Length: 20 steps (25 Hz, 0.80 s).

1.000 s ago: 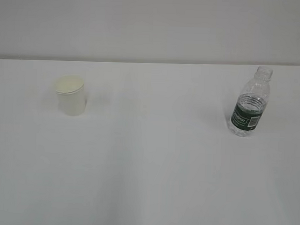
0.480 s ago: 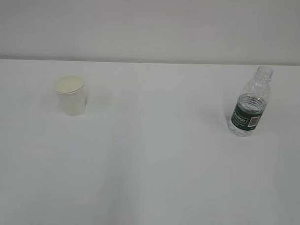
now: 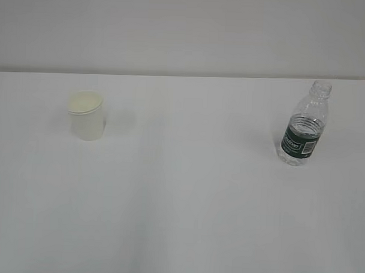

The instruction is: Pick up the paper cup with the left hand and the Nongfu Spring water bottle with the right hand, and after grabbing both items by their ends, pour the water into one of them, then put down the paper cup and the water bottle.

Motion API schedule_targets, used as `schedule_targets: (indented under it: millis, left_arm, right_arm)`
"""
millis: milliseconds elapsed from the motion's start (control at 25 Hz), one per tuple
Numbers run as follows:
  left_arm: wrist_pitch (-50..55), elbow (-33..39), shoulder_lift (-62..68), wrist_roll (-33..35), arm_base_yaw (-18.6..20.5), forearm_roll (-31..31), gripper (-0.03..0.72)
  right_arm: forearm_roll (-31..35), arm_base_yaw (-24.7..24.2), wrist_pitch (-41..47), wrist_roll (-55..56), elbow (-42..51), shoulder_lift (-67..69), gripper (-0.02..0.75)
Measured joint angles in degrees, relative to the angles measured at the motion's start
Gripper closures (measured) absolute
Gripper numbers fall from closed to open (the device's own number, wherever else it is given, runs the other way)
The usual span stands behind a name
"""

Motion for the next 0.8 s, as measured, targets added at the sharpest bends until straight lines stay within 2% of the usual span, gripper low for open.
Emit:
schedule_targets:
  millis: [240,440,800]
  left_arm:
    - [-0.3,0.0,0.0,0.0,0.0,0.0,0.112]
    - [-0.5,-0.4,1.0,0.0,0.0,0.0,0.112]
    - [-0.7,-0.4,10.3,0.0,0.0,-0.5,0.113]
  right_arm:
    - [-0.5,0.0,-0.2,0.0,-1.1,0.0,0.219]
    - [1.5,0.0,-0.3,0.0,-1.2,0.1,0.219]
    - [2.2,0.0,-0.6,0.0,-5.9,9.4,0.219]
